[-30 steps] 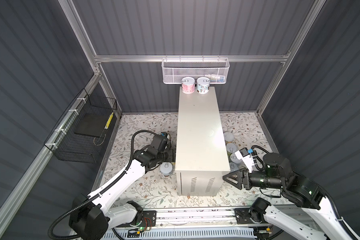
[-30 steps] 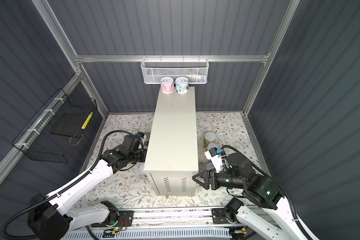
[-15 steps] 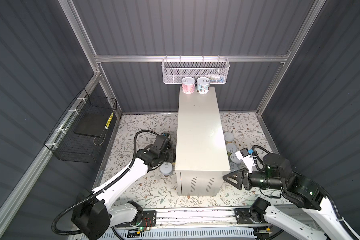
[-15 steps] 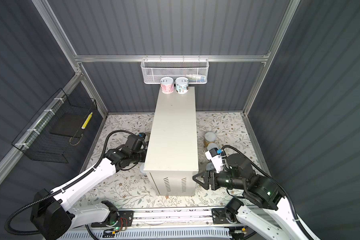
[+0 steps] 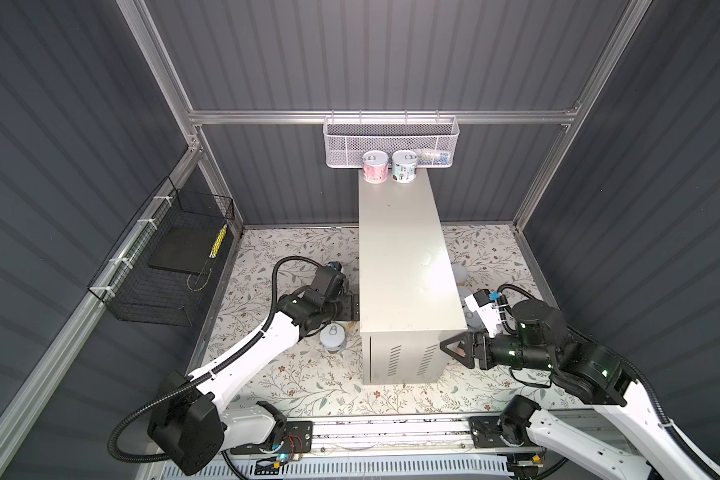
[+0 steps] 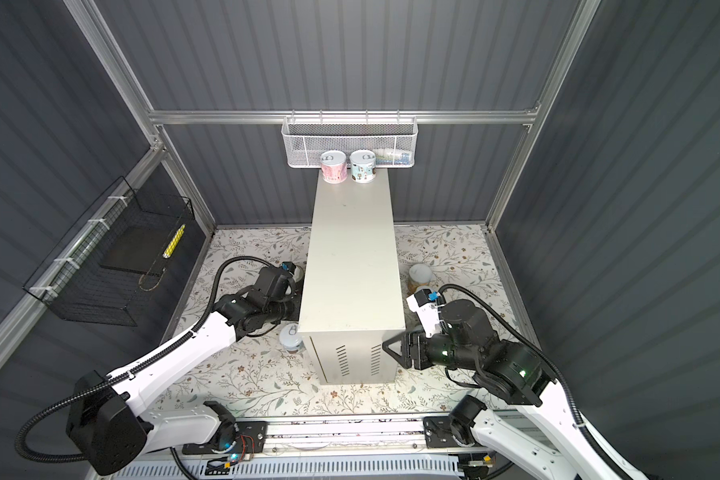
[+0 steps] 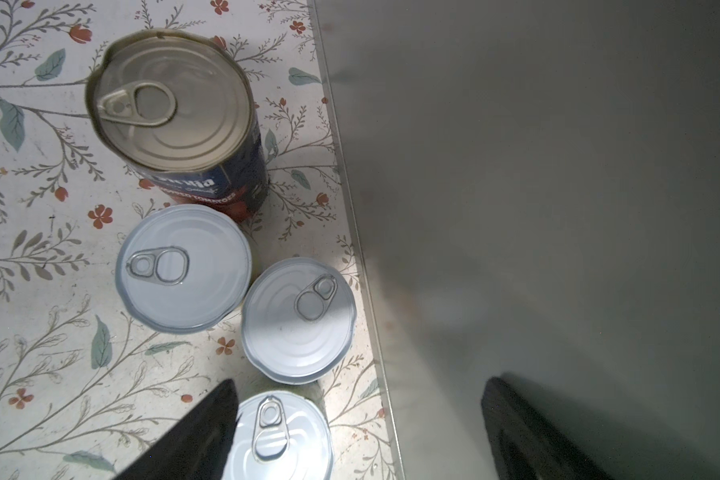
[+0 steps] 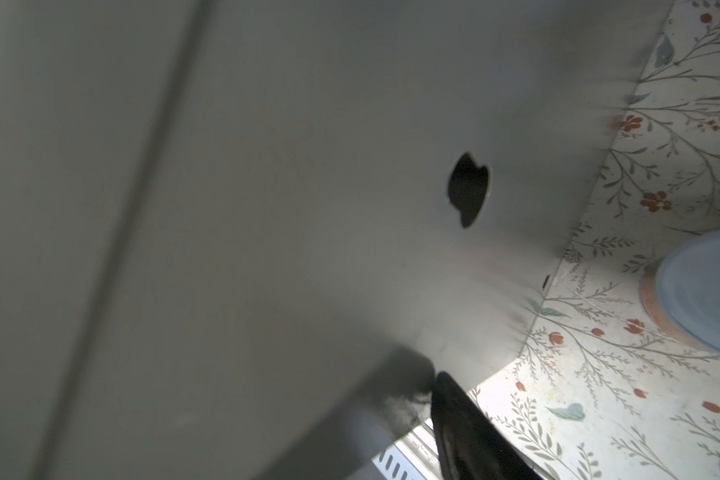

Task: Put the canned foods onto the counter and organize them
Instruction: 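Lower the right gripper toward the cans near the cabinet's near end, then lower the open left gripper onto the nearest white-lidded can in its row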

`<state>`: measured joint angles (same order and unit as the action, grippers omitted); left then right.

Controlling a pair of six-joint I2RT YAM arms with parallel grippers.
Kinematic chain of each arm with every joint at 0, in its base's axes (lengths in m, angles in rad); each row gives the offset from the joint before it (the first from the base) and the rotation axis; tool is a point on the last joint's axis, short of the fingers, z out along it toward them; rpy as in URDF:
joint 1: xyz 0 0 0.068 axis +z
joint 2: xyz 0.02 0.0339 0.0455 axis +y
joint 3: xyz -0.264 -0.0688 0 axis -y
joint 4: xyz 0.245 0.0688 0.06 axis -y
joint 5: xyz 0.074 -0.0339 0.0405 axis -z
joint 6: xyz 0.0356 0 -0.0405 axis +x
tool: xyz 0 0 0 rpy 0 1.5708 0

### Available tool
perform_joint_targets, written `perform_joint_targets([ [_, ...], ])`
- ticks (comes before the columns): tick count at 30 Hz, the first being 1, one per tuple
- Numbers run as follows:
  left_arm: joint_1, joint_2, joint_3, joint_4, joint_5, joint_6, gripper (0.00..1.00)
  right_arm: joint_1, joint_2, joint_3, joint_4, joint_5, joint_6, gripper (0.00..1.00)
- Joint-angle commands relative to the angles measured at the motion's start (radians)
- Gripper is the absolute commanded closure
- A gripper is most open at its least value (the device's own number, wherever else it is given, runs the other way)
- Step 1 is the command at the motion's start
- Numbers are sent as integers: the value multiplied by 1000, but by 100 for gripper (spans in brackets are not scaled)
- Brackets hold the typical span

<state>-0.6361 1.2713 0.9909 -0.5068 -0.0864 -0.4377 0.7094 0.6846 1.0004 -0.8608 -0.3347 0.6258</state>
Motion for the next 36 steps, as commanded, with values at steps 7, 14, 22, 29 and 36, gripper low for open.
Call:
perform_joint_targets([
  [7, -16, 17, 58, 21, 2, 35, 5, -18, 65, -20, 167, 41, 20, 34],
  [14, -15, 7, 71, -9, -40, 50, 2, -19, 66, -24, 177, 51, 28, 34],
  [22, -16, -47, 78, -81, -171, 58, 0, -18, -5, 30, 39, 100, -12, 27],
  [29, -15, -90, 112, -211, -274, 111, 1, -18, -97, 65, -115, 213, 24, 12],
  [36, -13, -119, 101, -308, -301, 36, 1, -19, -187, 52, -217, 425, 136, 1],
])
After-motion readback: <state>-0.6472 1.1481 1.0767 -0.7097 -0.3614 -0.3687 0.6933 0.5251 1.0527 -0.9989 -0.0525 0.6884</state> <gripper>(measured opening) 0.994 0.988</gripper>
